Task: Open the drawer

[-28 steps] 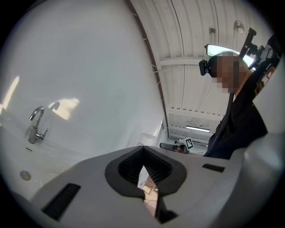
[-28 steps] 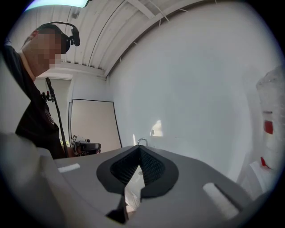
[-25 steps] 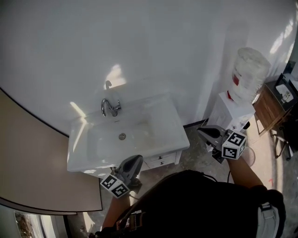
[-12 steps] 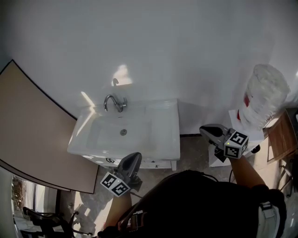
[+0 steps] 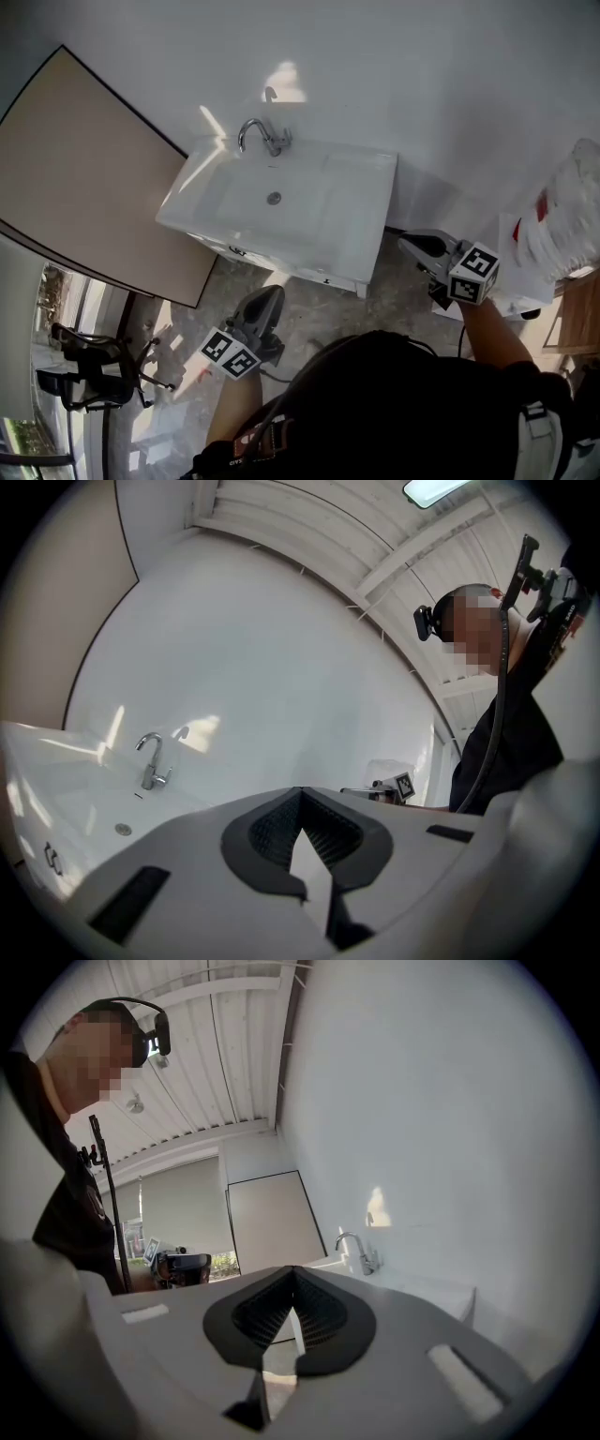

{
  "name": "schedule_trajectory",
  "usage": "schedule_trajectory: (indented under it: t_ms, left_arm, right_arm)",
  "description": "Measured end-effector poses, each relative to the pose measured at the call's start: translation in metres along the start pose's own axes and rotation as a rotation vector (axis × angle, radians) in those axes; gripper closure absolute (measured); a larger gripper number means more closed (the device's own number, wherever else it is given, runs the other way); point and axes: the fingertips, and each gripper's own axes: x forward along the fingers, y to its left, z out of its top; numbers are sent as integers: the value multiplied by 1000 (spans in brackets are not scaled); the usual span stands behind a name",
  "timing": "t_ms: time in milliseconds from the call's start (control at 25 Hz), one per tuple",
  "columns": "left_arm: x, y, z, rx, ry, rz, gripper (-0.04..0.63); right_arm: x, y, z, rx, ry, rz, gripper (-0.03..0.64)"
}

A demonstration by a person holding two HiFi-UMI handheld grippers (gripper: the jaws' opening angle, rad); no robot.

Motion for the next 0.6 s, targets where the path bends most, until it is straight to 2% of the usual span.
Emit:
schedule_trajectory:
  t_ms: [240,600]
  left_arm:
    - [-36,12,-10,-8,-13,94,595]
    - [-100,28,-18,-2,-35,112,595]
  right_arm:
    - [46,28,-17,4,38,110,615]
    - [87,100,-30,-29,74,161,615]
